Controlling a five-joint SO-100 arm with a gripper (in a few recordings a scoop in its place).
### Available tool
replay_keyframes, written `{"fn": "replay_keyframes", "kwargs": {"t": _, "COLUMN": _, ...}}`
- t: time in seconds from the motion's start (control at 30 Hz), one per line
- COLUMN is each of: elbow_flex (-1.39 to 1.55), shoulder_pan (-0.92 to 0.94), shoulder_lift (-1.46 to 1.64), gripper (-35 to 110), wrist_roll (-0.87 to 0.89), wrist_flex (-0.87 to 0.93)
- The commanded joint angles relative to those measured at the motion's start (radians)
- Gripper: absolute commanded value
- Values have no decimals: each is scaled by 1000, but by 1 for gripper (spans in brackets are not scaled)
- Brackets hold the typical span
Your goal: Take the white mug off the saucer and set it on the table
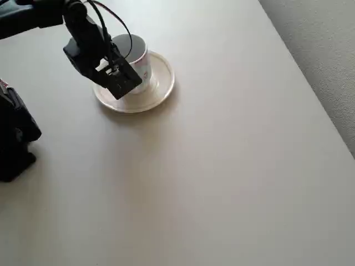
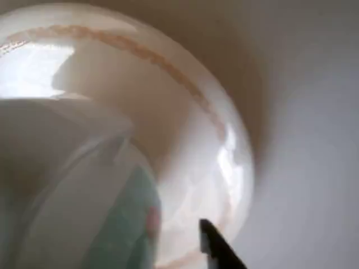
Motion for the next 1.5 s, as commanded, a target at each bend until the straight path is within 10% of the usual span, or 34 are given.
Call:
{"fn": "replay_keyframes", "kwargs": {"t": 0.0, "elbow_flex": -3, "shoulder_pan": -8, "shoulder_lift": -9, "gripper": 8, "wrist_roll": 12, "wrist_flex": -54}}
{"fn": "replay_keyframes", "kwargs": {"t": 0.77, "elbow_flex": -273, "shoulder_pan": 127, "shoulder_lift": 457, "gripper": -2, "wrist_roll": 94, "wrist_flex": 173}}
{"fn": "replay_keyframes", "kwargs": {"t": 1.07, "elbow_flex": -362, "shoulder_pan": 413, "shoulder_lift": 494, "gripper": -2, "wrist_roll": -238, "wrist_flex": 321}}
{"fn": "replay_keyframes", "kwargs": {"t": 1.47, "elbow_flex": -17, "shoulder_pan": 781, "shoulder_lift": 465, "gripper": -2, "wrist_roll": -696, "wrist_flex": 86}}
